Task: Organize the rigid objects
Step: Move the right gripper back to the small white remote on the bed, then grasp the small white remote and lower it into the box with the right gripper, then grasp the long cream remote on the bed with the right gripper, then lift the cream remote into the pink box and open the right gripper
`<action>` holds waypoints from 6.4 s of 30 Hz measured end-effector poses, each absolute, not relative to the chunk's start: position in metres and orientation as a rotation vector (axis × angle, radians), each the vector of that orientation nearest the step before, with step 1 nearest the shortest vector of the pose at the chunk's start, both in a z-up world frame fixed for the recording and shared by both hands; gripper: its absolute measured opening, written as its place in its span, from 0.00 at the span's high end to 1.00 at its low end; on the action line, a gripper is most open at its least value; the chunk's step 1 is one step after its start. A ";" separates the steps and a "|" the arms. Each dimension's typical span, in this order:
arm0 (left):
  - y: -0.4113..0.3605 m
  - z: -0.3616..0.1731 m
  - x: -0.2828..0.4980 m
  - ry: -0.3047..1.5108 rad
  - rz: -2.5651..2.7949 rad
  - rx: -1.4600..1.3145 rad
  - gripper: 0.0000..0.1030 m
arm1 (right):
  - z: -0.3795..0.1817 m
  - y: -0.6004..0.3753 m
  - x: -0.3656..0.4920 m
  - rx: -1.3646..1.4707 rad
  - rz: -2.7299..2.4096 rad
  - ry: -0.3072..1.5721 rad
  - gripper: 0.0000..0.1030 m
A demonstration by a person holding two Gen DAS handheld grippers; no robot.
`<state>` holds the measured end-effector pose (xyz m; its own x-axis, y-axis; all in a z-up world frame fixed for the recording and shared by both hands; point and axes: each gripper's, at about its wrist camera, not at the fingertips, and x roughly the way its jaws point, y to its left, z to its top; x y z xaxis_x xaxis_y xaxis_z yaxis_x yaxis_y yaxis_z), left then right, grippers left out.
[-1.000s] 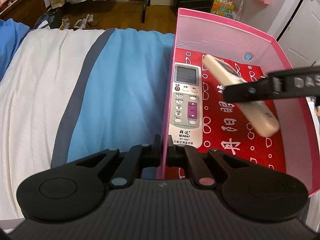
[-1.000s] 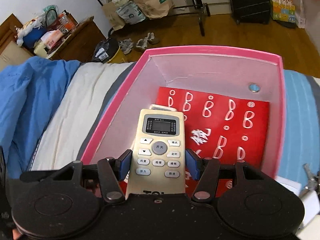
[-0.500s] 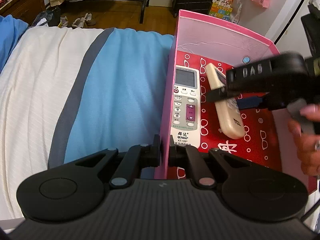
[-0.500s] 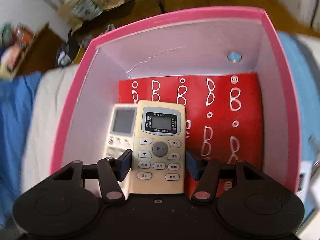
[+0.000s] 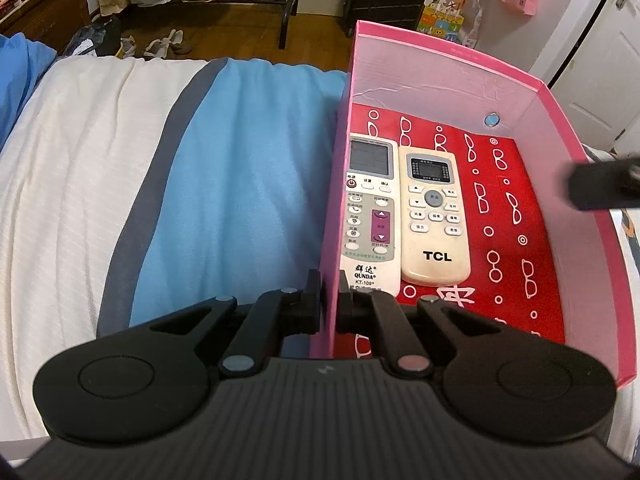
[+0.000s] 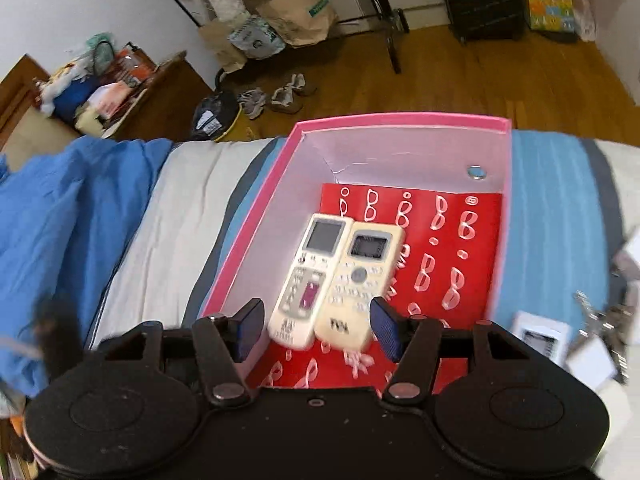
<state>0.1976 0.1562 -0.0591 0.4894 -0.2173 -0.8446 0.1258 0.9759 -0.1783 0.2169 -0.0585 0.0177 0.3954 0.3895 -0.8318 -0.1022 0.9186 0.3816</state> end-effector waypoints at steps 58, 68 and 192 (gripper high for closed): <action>0.148 -0.058 0.197 1.069 -0.165 -0.048 0.97 | 0.076 -0.116 0.083 -0.046 0.293 0.836 0.55; 0.149 -0.058 0.197 1.075 -0.172 -0.068 0.97 | 0.029 -0.035 0.162 -0.459 0.528 0.914 0.55; 0.155 -0.060 0.198 1.064 -0.202 -0.075 0.97 | 0.012 -0.046 0.191 -0.189 0.435 0.956 0.81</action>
